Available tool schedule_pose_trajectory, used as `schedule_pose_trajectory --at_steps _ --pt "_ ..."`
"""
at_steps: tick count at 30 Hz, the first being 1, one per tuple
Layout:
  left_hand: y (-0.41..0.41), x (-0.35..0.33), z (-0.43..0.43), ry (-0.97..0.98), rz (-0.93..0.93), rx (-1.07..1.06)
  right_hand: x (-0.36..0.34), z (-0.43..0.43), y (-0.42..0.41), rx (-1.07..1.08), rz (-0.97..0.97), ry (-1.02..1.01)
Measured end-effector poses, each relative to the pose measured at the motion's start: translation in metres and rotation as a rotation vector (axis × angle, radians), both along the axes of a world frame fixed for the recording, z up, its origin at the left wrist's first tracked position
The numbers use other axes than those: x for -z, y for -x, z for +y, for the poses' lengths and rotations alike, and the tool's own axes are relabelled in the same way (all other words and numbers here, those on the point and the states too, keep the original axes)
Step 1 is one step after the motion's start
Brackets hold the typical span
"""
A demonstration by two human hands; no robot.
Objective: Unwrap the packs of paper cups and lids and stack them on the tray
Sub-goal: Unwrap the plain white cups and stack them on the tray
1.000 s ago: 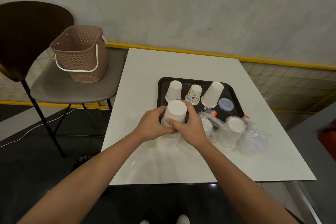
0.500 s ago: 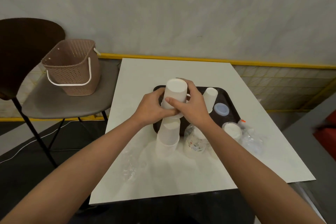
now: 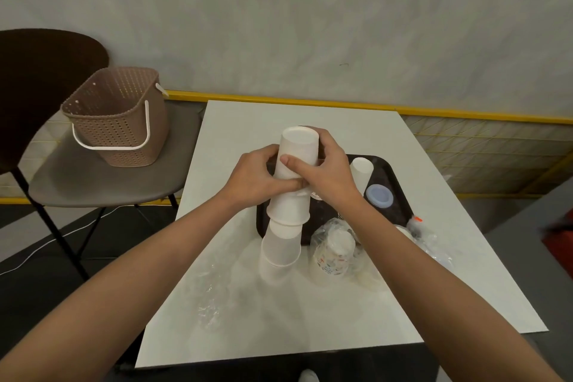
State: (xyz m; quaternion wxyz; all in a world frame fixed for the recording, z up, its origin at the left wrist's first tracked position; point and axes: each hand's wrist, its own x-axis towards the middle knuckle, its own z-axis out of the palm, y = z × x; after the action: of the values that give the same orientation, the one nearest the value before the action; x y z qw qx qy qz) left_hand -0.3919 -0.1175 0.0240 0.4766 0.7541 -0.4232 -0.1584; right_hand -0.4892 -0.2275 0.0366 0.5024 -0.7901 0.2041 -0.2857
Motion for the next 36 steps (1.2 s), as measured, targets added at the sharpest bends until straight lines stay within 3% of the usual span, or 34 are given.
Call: schedule_pose_trajectory --at_steps 18,36 --pt "0.021 0.033 0.032 -0.160 0.066 0.054 0.036 0.032 0.033 -0.019 0.089 -0.087" --pt "0.028 0.077 0.046 -0.399 -0.091 0.078 0.078 0.049 0.051 -0.094 0.303 -0.044"
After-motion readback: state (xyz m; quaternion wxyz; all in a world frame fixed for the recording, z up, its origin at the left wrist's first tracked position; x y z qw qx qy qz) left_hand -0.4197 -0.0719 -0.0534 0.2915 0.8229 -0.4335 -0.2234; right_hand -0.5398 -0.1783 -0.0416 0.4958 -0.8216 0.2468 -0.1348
